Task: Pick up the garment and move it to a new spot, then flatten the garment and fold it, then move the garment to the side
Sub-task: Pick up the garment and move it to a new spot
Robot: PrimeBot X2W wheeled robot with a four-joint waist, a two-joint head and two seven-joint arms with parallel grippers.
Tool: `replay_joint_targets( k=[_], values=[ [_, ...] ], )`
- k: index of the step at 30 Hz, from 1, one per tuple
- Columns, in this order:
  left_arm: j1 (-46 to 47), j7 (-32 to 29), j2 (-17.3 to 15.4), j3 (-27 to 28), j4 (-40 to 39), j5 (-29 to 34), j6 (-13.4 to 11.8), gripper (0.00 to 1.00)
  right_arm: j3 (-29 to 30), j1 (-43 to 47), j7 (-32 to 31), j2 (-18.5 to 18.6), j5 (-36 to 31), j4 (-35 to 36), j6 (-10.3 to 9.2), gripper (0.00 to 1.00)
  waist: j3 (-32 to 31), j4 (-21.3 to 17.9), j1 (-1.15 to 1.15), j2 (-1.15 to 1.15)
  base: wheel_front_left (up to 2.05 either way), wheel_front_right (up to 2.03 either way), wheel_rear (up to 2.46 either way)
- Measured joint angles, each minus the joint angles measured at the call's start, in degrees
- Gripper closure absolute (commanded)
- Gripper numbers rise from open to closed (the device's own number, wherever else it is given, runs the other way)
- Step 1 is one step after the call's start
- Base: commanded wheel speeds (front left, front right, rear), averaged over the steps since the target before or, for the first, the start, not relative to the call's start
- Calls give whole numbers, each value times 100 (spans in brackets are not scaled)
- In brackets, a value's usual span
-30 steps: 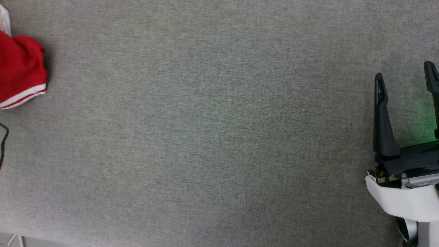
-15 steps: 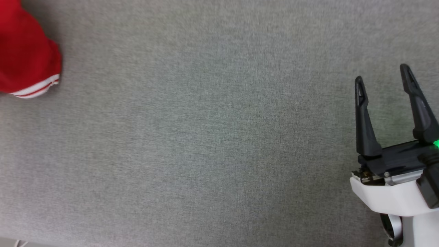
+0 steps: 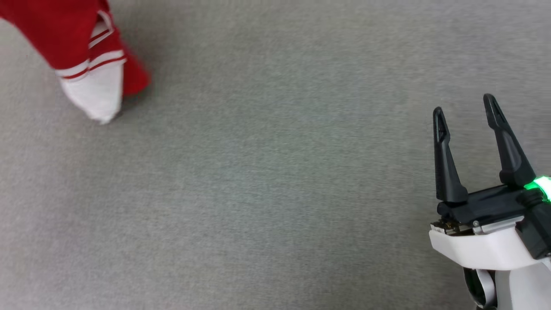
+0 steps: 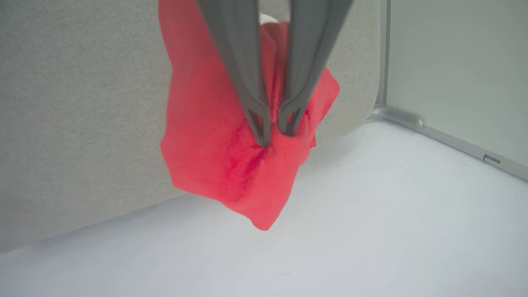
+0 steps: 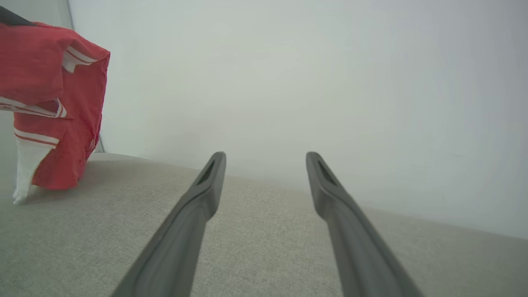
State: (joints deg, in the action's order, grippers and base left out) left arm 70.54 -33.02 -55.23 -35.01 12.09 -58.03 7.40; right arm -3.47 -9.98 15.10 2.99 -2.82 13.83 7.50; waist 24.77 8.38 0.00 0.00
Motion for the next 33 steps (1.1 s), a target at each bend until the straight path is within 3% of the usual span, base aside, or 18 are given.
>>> replay_joint_targets(
  k=[19, 28, 33],
  values=[
    [1436, -497, 933, -1365, -1408, -36, 0, 100, 107, 218, 0, 0, 687, -120, 0, 0, -537, -1489, 0, 0, 0, 0, 0],
    [1352, -500, 1141, -2169, -1915, -74, 0, 100, 143, 271, -1, 0, 799, -134, 0, 0, -511, -1978, 0, 0, 0, 0, 0],
    [792, -275, 1227, -2653, -1708, -36, 0, 100, 133, 260, -1, -2, 834, -146, 0, 0, -363, -2081, 0, 0, 0, 0, 0]
  ],
)
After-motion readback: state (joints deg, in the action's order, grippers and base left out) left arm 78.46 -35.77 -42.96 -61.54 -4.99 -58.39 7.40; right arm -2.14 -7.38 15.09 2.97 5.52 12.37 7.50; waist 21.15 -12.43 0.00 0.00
